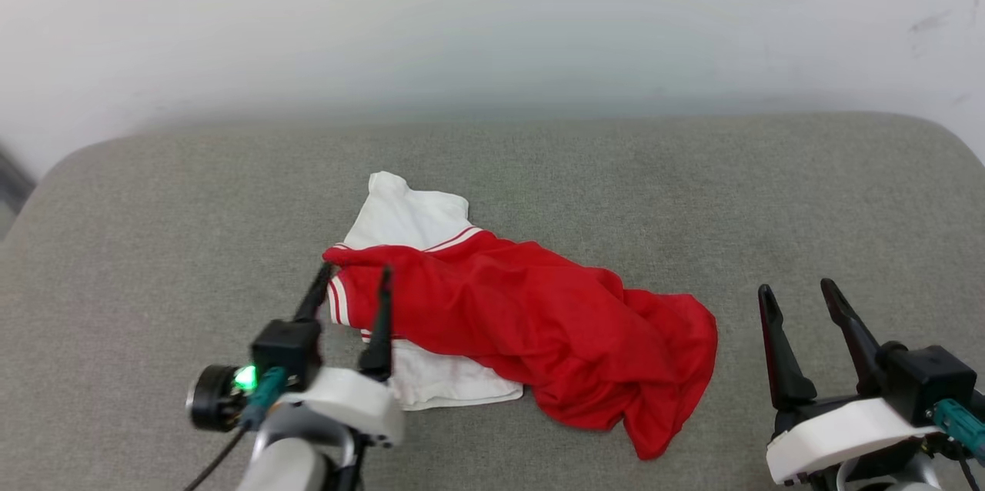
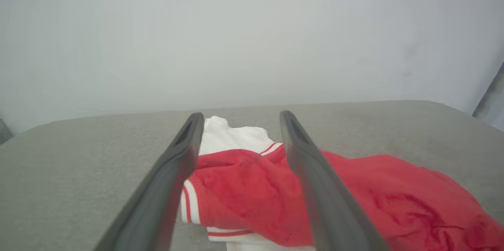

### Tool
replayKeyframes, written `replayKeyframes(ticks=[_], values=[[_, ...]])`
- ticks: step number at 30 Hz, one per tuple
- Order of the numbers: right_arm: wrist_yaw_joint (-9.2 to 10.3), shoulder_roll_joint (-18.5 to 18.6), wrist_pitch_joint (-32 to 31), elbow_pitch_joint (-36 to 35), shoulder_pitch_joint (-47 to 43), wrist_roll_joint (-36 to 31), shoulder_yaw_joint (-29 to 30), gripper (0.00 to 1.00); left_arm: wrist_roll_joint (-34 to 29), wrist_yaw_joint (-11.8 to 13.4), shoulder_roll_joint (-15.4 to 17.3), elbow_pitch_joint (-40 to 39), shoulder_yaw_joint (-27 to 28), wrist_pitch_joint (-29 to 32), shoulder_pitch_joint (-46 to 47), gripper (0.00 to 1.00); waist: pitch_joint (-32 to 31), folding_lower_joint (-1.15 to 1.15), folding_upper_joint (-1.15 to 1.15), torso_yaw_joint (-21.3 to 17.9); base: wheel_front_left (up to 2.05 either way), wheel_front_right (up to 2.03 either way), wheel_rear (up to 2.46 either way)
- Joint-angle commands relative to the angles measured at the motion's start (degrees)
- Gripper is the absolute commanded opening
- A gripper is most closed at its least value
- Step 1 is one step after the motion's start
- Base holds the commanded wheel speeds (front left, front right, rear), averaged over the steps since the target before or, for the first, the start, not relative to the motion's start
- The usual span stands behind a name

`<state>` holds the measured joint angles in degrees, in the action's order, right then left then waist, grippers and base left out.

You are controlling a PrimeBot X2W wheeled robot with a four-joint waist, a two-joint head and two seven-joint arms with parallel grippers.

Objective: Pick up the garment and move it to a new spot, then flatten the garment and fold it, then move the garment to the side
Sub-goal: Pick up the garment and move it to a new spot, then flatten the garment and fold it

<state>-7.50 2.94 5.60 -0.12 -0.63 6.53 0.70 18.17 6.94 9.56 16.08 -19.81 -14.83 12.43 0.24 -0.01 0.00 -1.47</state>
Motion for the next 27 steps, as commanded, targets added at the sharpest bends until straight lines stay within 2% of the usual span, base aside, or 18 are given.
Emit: replayKeyframes(ticks=[1, 8, 21, 27], values=[[0.01, -0.09, -0.11, -0.08, -1.08, -0.04, -0.01, 1.0, 0.52, 0.77, 1.27, -0.46, 1.4, -0.27, -1.54, 1.0, -0.61, 0.01, 0.0, 0.35, 0.0, 0.0, 0.0], [0.01, -0.09, -0.44, 0.39, -2.44, 0.83, -0.11, 1.0, 1.96, 2.97, 5.18, -3.39, 5.05, 0.92, -6.59, 1.0, -1.94, 0.01, 0.0, 0.06, 0.0, 0.0, 0.0], [0.01, -0.09, -0.77, 1.37, -1.92, 1.95, 0.96, 1.0, 2.17, 3.64, 6.33, -7.46, 4.19, 3.33, -8.97, 1.0, -2.66, 0.01, 0.0, -0.53, 0.0, 0.0, 0.0], [0.01, -0.09, -5.45, 5.44, 1.76, 4.94, 2.62, 1.0, 2.07, 4.12, 6.16, -8.5, 3.91, 3.3, -8.51, 1.0, -2.01, 0.01, 0.0, 0.05, 0.0, 0.0, 0.0]])
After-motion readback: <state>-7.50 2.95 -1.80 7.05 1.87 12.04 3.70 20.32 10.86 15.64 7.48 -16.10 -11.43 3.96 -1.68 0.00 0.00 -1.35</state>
